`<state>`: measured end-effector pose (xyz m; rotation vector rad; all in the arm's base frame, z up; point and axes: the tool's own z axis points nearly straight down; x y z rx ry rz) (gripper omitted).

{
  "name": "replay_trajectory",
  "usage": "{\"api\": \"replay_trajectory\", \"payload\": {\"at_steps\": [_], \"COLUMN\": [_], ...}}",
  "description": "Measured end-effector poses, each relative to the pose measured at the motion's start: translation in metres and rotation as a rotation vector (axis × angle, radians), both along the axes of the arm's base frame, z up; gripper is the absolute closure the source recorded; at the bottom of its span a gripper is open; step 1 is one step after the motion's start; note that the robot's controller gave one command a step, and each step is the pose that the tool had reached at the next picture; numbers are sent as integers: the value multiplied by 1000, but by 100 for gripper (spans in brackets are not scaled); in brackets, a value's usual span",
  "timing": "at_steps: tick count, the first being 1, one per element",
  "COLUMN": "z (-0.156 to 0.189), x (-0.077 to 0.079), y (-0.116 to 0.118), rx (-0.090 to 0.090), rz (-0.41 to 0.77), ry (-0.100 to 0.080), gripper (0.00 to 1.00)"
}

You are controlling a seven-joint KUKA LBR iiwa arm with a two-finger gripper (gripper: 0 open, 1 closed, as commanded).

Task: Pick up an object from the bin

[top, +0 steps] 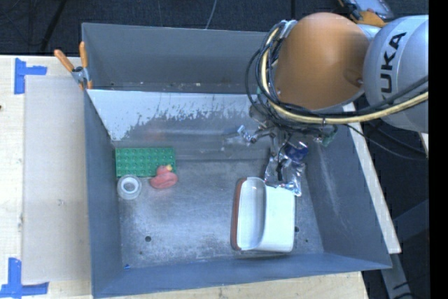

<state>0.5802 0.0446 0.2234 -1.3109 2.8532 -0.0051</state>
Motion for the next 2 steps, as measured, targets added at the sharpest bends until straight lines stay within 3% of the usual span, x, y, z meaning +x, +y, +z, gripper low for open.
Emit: {"api": "replay_trajectory", "payload": {"at_steps": [1,2], "z": [-107,-99], "x": [-94,-85], "y": [52,100], "rx": [4,5], "rz": [296,420], "ry": [12,2], "gripper": [0,0]}}
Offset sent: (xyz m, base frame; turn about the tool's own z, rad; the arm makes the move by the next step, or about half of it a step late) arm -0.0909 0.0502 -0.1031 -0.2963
